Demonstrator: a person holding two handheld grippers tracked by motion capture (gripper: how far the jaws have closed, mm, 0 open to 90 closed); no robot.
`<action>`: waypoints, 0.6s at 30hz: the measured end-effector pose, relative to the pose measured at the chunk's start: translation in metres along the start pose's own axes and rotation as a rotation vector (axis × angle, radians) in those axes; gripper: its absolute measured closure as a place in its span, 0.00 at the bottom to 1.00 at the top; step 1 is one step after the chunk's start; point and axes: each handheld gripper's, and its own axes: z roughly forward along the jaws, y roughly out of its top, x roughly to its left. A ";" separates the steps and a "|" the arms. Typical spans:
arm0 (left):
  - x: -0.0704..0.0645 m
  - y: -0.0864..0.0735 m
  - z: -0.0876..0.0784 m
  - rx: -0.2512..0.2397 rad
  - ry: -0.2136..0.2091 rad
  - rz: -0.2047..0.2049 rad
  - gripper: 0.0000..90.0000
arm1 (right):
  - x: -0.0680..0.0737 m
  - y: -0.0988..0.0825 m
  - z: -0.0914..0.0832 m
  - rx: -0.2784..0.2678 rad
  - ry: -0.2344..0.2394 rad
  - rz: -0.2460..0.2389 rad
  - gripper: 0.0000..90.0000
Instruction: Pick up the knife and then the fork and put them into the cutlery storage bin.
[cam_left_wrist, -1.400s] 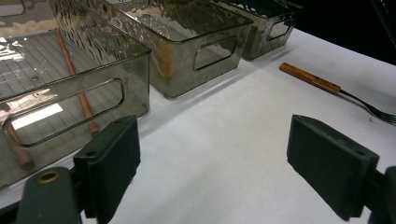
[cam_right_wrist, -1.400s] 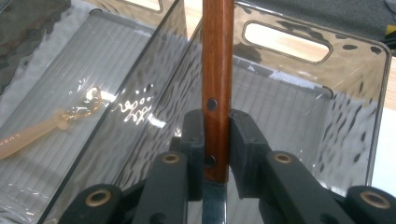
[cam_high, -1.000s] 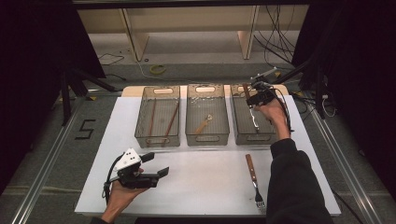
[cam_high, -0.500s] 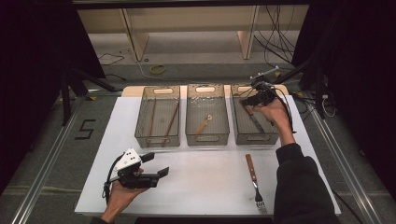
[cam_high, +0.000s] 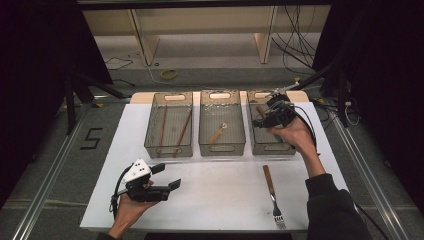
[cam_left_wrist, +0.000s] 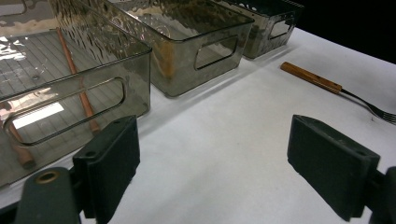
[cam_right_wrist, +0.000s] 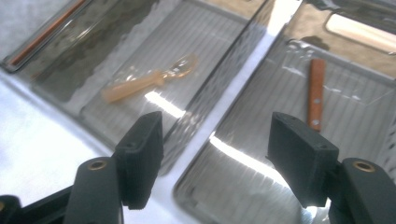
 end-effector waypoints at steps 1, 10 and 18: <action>0.000 0.000 0.000 0.000 0.000 -0.001 0.18 | 0.002 -0.003 -0.001 -0.002 0.007 -0.004 0.40; 0.001 0.000 0.000 0.001 0.003 -0.003 0.18 | 0.016 -0.032 -0.006 0.009 0.045 -0.028 0.40; 0.000 -0.001 0.001 0.003 0.005 0.000 0.18 | 0.027 -0.060 -0.003 0.056 0.064 -0.035 0.41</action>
